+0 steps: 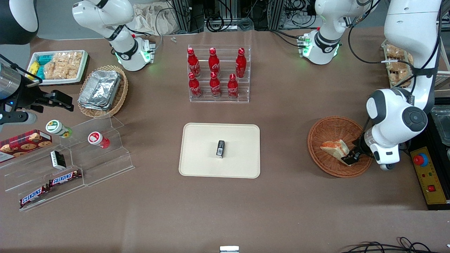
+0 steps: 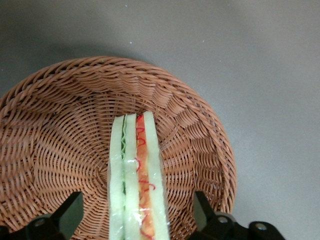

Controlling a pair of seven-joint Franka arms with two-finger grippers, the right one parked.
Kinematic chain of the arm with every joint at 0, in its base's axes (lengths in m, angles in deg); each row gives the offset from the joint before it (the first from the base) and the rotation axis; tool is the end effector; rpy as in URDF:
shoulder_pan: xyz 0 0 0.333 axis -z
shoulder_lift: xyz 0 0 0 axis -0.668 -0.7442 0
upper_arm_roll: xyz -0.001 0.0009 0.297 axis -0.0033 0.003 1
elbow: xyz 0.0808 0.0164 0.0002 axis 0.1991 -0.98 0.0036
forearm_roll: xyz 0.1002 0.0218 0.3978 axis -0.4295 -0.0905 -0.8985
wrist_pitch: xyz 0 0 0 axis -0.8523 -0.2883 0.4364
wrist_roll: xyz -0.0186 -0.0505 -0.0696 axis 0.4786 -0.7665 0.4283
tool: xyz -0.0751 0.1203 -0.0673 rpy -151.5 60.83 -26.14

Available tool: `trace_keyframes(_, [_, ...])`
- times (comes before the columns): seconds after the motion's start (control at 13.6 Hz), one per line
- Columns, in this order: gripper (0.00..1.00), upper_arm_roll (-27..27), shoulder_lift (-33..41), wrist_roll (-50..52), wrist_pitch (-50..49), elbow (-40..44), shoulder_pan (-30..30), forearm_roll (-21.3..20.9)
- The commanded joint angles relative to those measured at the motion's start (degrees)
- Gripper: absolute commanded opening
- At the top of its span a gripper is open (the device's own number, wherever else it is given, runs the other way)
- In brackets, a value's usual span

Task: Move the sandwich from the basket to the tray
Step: 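Close the left gripper on the sandwich's crust edge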

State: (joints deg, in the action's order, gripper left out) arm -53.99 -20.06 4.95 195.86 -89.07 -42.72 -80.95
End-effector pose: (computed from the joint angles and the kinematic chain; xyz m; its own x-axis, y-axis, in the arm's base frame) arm 0.6149 0.0004 0.2044 0.6323 0.7748 -0.0008 0.7738 -0.6314 0.0511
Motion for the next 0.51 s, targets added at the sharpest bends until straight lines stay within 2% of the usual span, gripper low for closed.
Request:
trace_keyframes(0.0, [0.99,-0.19,-0.06,1.7,-0.07,-0.4,0.1,0.51])
trace_keyframes(0.22, [0.99,-0.19,-0.5,1.79,4.66,-3.48,0.45,0.59])
trace_keyframes(0.44, [0.99,-0.28,-1.38,1.88,5.03,-3.83,0.54,0.51])
